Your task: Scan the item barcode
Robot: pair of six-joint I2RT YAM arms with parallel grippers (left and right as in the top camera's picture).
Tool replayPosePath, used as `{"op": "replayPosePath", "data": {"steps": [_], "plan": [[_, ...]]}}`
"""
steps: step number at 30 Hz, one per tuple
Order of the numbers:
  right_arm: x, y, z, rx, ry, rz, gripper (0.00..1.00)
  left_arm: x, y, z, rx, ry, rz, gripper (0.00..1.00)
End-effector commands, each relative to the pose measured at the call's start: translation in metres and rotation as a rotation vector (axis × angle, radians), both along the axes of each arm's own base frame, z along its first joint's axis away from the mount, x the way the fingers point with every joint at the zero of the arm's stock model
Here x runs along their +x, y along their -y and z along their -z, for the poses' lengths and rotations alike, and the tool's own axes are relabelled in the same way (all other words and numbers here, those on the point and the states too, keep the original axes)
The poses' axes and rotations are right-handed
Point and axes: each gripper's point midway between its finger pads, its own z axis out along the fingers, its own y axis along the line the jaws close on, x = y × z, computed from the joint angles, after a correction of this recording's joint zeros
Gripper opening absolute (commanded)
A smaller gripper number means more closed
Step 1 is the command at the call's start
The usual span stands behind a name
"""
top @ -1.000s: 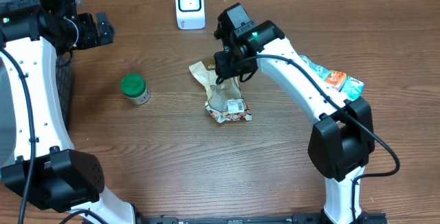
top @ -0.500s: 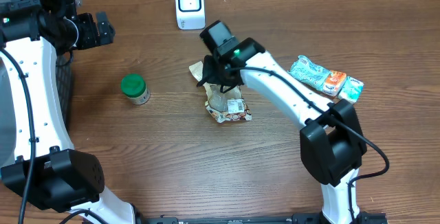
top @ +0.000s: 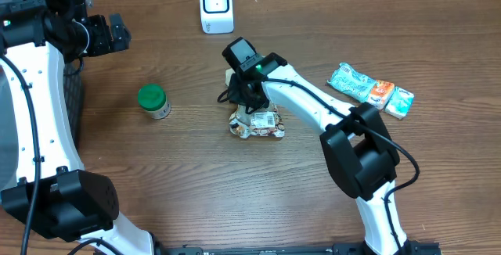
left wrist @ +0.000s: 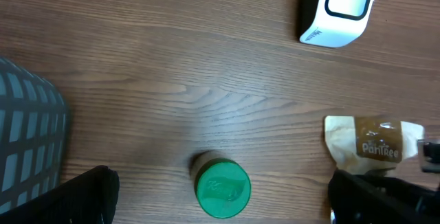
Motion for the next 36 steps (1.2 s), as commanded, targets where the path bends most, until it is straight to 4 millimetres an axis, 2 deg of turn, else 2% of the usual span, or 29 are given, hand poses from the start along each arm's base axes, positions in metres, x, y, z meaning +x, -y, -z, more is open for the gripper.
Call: {"op": "replayPosePath", "data": {"steps": [1,4,6,10,11,14,17,19,22,28,30,33,36], "plan": [[-0.015,0.015,0.045,-0.068,-0.103,0.004,0.47,0.0,0.001,-0.01,0.0,0.027,-0.001,0.99],[-0.004,0.012,0.034,-0.062,-0.059,-0.087,0.61,0.0,0.001,-0.01,0.0,0.027,-0.001,1.0],[0.001,0.007,0.024,-0.047,-0.039,-0.154,0.64,0.0,0.001,-0.01,0.0,0.027,-0.001,0.99],[0.013,0.004,-0.018,-0.046,0.02,-0.295,0.66,0.0,0.001,-0.01,0.0,0.027,-0.001,0.99],[0.016,0.006,-0.036,-0.052,0.037,-0.335,0.66,0.0,0.001,-0.01,0.0,0.027,-0.001,0.99],[0.017,0.009,-0.07,-0.06,0.053,-0.379,0.68,0.0,0.001,-0.01,0.0,0.027,-0.001,0.99],[0.01,0.006,-0.085,-0.03,0.03,-0.391,0.67,0.0,0.001,-0.01,0.0,0.027,-0.001,1.0],[-0.003,-0.007,-0.08,0.035,-0.023,-0.394,0.6,0.0,0.001,-0.01,0.0,0.027,-0.001,1.0],[-0.013,-0.016,-0.061,0.046,-0.075,-0.341,0.54,0.0,0.001,-0.01,0.0,0.027,-0.001,1.0],[-0.046,-0.032,-0.012,0.014,-0.157,-0.348,0.53,0.0,0.001,-0.01,0.0,0.027,-0.001,1.0],[-0.055,-0.025,-0.005,-0.019,-0.191,-0.351,0.54,0.0,0.001,-0.01,0.0,0.027,-0.001,1.0],[-0.061,0.0,-0.001,-0.136,-0.221,-0.332,0.54,0.0,0.001,-0.01,0.0,0.027,-0.001,0.99],[-0.06,0.036,0.0,-0.295,-0.237,-0.304,0.55,0.0,0.001,-0.01,0.0,0.027,-0.001,0.99]]}}
